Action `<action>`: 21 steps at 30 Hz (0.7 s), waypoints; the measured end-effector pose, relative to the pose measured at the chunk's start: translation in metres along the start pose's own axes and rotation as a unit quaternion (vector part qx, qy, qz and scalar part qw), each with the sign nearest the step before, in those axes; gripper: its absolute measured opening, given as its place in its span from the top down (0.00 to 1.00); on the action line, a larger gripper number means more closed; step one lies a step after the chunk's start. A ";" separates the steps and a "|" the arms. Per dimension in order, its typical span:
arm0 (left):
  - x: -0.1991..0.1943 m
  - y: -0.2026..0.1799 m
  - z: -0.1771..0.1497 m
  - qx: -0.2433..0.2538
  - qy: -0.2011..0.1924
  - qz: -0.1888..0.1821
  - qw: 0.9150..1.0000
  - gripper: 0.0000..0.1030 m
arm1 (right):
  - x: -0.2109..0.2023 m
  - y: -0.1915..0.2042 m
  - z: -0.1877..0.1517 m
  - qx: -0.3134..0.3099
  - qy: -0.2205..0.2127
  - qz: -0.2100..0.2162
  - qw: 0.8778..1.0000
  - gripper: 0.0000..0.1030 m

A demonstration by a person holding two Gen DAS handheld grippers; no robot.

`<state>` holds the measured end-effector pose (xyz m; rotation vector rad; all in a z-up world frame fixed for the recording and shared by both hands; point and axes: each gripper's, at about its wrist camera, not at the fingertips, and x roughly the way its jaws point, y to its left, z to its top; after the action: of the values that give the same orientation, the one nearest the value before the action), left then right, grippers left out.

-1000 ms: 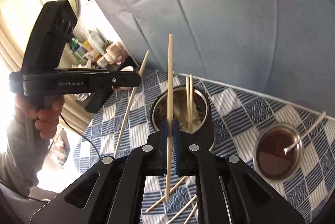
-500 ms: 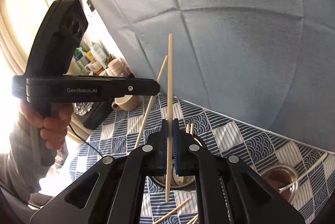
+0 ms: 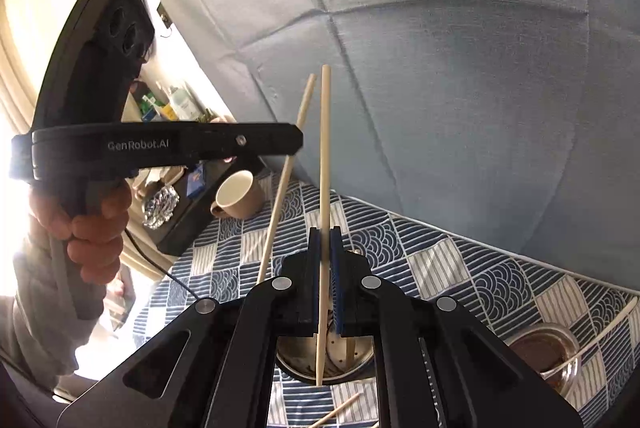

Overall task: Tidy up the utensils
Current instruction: 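Raise the held chopsticks upright and carry both tools over the black holder, then open the left tool into the holder while the right tool drops its chopstick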

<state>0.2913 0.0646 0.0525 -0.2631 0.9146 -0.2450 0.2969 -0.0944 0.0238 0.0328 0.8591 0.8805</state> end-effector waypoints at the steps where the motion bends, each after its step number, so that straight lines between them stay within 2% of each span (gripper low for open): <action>1: 0.000 0.001 0.000 0.000 -0.001 0.002 1.000 0.96 | 0.001 0.000 0.000 0.000 -0.003 0.002 1.000 0.95; 6: 0.001 0.004 0.001 -0.001 -0.012 0.000 1.000 0.95 | 0.007 0.000 0.000 -0.004 -0.005 0.005 1.000 0.95; 10: 0.006 0.008 -0.009 -0.010 -0.010 -0.017 1.000 0.95 | 0.010 -0.007 -0.006 0.006 -0.006 0.008 1.000 0.95; 14: 0.009 0.012 -0.023 -0.015 -0.035 -0.016 0.999 0.95 | 0.015 -0.011 -0.016 0.013 -0.002 0.008 1.000 0.95; 15: 0.007 0.013 -0.025 -0.018 -0.041 -0.027 0.999 0.95 | 0.015 -0.012 -0.017 0.013 -0.004 0.009 1.000 0.95; 21: -0.002 0.009 -0.013 -0.015 -0.065 -0.040 0.997 0.95 | 0.013 -0.012 -0.010 0.011 -0.024 0.014 1.000 0.95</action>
<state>0.2808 0.0722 0.0434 -0.3401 0.7805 -0.2850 0.3026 -0.0969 0.0041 0.0853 0.8260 0.8932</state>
